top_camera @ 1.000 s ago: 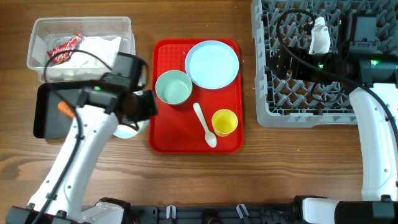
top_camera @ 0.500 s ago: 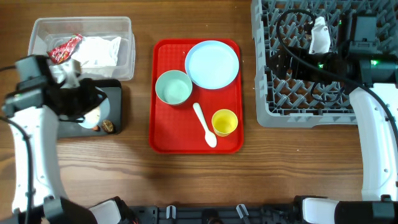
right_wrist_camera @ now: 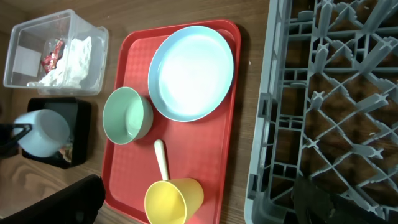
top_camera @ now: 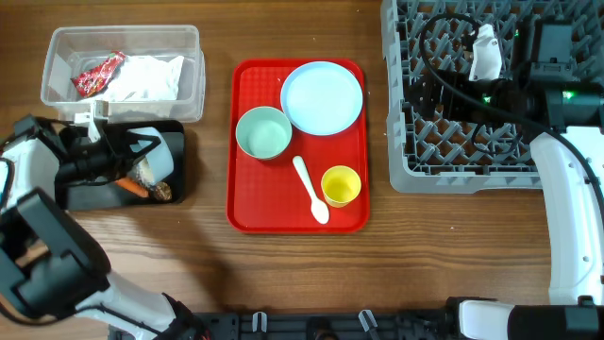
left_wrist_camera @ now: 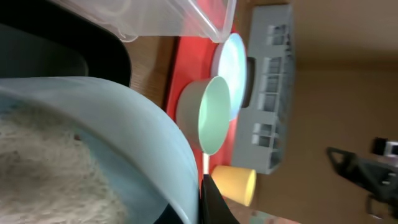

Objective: Sort waste into correct bins and load items into the dishwasher rack
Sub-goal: 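Tip the light-blue bowl over the black tray to dump the rice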

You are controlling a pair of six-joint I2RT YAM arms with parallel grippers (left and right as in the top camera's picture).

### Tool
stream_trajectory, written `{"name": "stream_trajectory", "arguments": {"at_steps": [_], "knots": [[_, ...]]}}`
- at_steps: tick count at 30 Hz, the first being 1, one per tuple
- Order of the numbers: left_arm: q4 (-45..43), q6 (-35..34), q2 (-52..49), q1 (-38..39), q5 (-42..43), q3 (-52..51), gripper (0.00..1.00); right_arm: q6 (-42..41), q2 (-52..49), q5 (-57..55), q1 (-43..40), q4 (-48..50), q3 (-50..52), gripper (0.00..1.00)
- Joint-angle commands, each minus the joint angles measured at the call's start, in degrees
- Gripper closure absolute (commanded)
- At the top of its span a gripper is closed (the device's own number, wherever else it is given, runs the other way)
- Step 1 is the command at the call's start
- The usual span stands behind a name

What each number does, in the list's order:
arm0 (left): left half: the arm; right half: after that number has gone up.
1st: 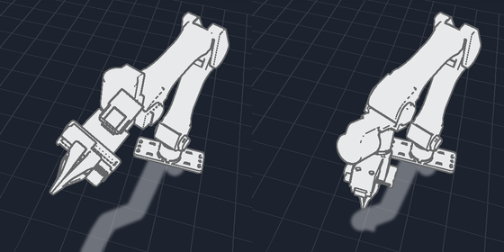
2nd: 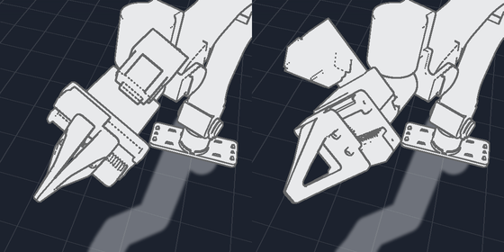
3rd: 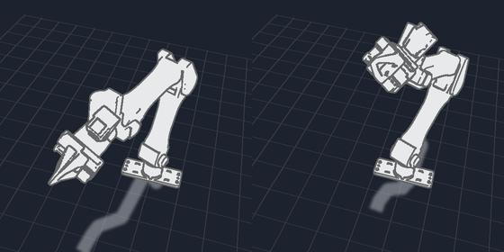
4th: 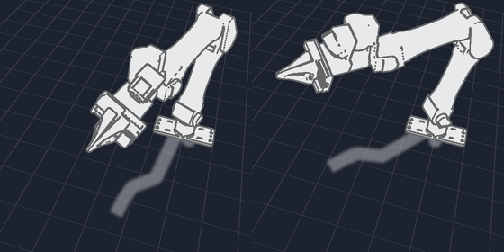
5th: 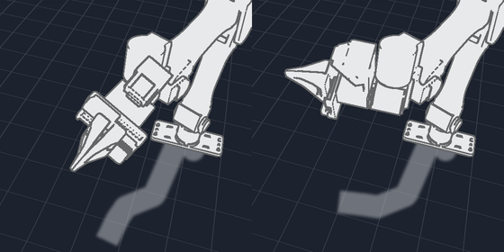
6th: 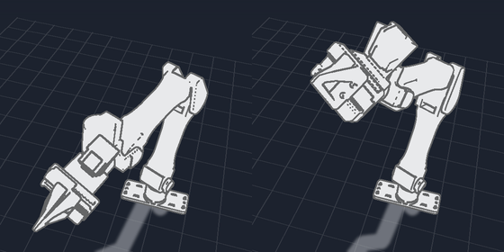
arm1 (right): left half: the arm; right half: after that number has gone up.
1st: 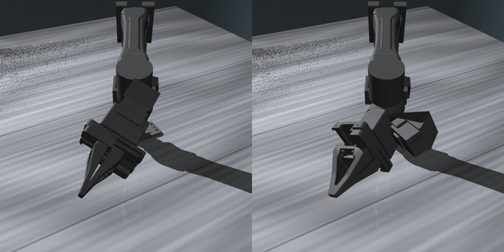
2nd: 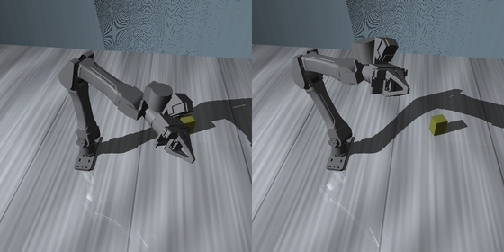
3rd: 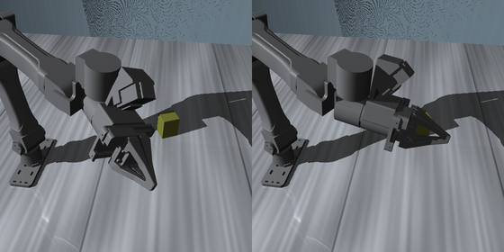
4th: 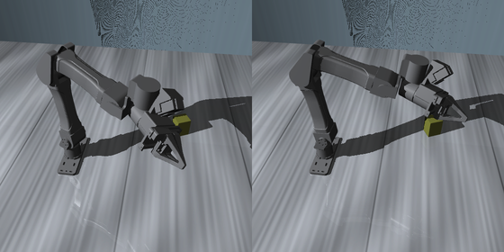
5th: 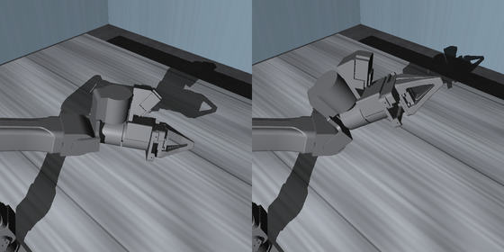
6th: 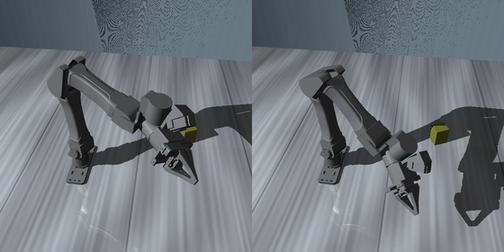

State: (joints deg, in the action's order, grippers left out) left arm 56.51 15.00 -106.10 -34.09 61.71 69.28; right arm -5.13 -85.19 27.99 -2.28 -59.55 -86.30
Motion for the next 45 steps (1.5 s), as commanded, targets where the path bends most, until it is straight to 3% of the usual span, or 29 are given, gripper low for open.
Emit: {"name": "stream_trajectory", "arguments": {"at_steps": [1,10,18,45], "knots": [[0.0,3.0,-2.8,-1.2,10.7,0.0,0.96,0.6,-0.2,-0.7,0.1,0.1,-1.0,0.0],[0.1,2.5,-2.8,-3.8,21.2,0.0,0.96,0.5,-0.2,-0.7,0.1,-0.2,-1.0,0.0],[0.7,-4.0,-2.8,-8.4,28.6,0.0,0.96,0.5,-0.2,-0.7,0.1,-0.4,-1.0,0.0],[4.9,-4.9,-2.5,-9.7,28.6,0.0,0.96,0.4,-0.2,-0.6,0.1,-0.7,-1.0,0.0]]}}
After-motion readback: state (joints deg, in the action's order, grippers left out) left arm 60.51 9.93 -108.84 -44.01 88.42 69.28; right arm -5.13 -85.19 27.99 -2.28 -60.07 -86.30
